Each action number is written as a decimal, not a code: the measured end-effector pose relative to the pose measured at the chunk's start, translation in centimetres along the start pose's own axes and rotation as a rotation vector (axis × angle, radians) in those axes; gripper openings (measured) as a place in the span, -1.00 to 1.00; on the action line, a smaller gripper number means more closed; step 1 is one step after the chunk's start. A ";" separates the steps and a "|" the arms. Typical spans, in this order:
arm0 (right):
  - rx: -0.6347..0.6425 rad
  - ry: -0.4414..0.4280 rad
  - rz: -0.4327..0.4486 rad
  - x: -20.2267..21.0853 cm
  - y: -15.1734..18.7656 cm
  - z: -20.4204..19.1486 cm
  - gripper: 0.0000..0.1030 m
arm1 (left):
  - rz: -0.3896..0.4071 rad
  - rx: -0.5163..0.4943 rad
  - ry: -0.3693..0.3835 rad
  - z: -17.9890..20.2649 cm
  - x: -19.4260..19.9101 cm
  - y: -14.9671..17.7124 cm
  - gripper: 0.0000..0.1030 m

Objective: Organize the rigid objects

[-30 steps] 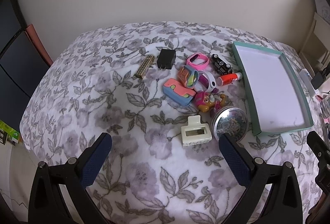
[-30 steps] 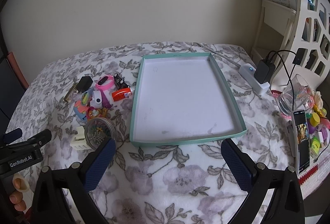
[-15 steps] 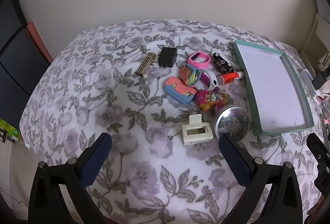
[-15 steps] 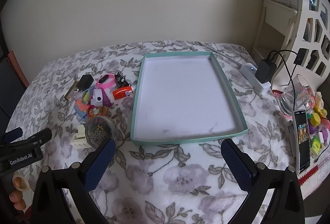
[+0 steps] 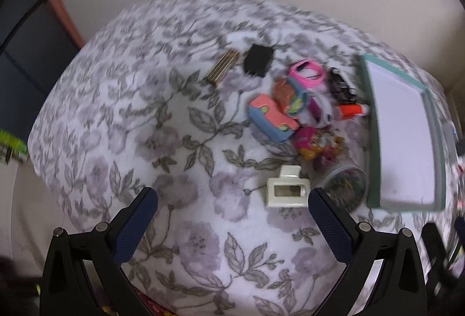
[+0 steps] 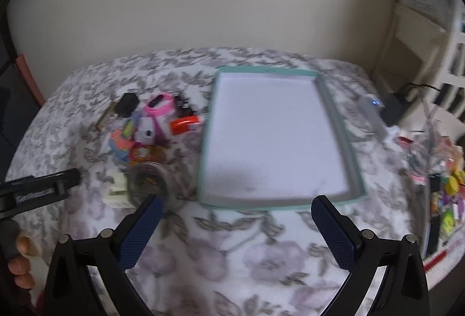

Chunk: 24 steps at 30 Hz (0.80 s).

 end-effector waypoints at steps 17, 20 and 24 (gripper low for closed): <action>0.146 -0.144 -0.180 -9.8 -1.5 -9.2 1.00 | -0.228 0.225 0.029 -3.1 -6.5 -2.7 1.00; 0.168 -0.129 -0.188 -10.7 -1.1 -9.7 1.00 | -0.244 0.225 0.052 -3.4 -6.8 -2.6 1.00; 0.198 -0.117 -0.186 -11.0 -0.8 -10.2 0.81 | -0.243 0.202 0.080 -3.3 -6.8 -2.6 1.00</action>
Point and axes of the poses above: each gripper's, at about its wrist camera, not at the fingertips, and x roughly against the way its jaws point, z to its right, y to its underside, the point moved 3 cm from there along -x, roughly the way its jaws point, and after that the axes turned 5 degrees about -z, right-handed, at the moved point
